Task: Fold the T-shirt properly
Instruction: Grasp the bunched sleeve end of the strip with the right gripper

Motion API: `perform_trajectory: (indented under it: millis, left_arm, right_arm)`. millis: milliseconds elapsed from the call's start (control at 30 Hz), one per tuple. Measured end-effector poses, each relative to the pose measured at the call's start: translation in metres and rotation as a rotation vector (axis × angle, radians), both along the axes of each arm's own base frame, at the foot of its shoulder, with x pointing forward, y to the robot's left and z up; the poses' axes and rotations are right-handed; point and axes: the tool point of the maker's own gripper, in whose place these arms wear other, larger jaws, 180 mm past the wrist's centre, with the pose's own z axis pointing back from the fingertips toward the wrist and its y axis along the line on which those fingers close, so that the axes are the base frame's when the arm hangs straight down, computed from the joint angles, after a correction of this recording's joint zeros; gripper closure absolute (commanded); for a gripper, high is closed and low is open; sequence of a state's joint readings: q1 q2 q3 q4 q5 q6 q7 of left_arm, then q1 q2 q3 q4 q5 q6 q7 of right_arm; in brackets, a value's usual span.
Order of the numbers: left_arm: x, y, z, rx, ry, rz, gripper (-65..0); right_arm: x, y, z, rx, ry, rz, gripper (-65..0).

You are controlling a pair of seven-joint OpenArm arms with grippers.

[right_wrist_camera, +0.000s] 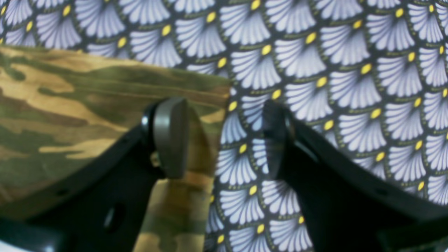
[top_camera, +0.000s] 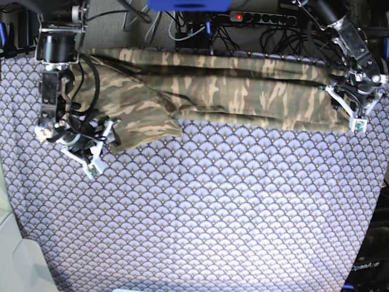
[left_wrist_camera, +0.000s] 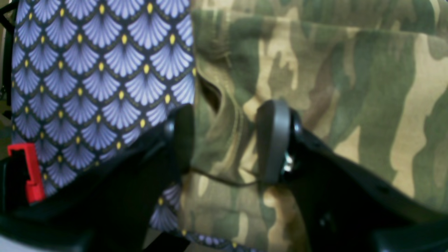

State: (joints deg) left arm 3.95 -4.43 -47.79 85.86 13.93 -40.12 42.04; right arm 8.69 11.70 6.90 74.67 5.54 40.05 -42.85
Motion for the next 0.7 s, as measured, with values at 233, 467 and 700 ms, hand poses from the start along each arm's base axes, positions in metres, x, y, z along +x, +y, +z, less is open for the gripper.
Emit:
perform_trajectory:
  millis: [233, 467, 700]
  left_arm:
    - [0.000, -0.001, 0.000, 0.002, 0.002, -0.004, -29.3]
    - [0.000, -0.001, 0.000, 0.002, 0.002, -0.004, -29.3]
    - [0.001, -0.001, 0.000, 0.002, 0.002, -0.005, -29.3]
  right_arm:
    - [-0.003, 0.001, -0.002, 0.007, -0.002, 0.000, -34.8]
    - [-0.007, 0.009, -0.004, 0.027, -0.003, 0.001, -34.4]
    - [-0.008, 0.015, -0.005, 0.045, -0.009, -0.003, -34.1]
